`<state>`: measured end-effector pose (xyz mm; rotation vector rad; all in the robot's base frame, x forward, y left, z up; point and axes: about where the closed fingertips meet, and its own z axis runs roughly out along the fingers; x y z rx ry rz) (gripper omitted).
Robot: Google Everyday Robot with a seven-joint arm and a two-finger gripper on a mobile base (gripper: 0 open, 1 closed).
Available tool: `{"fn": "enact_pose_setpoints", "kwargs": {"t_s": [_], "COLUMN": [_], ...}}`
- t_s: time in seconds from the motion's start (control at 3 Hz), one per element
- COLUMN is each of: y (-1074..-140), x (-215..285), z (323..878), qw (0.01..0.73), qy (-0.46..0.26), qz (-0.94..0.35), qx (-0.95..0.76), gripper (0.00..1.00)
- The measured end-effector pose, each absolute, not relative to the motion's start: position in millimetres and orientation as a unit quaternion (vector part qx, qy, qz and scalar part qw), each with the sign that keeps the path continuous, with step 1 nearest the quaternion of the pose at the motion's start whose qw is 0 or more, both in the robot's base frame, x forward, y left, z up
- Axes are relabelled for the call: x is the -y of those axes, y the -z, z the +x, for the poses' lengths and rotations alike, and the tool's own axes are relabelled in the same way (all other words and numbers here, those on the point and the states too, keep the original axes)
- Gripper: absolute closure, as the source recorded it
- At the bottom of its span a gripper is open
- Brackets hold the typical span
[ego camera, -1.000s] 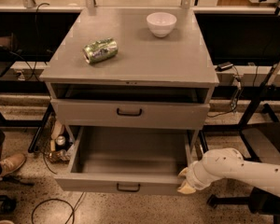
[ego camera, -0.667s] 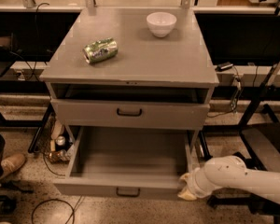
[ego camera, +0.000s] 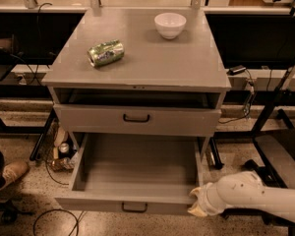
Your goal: Open middle drawer
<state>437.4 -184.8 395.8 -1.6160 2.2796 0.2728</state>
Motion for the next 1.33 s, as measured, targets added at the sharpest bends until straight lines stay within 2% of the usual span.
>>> {"fn": "enact_pose_setpoints", "kwargs": {"t_s": [0.67,1.0,1.33], "y": [-395.9,-395.9,-396.7], "x": [184.6,184.6,184.5], "z": [436.2,436.2,436.1], "qw": [0.167,0.167,0.167], "qy": [-0.096,-0.096,-0.096], "qz": [-0.567,-0.567,-0.567], "qx": [-0.801,-0.801,-0.801], "gripper": [1.0,0.81,0.58]}}
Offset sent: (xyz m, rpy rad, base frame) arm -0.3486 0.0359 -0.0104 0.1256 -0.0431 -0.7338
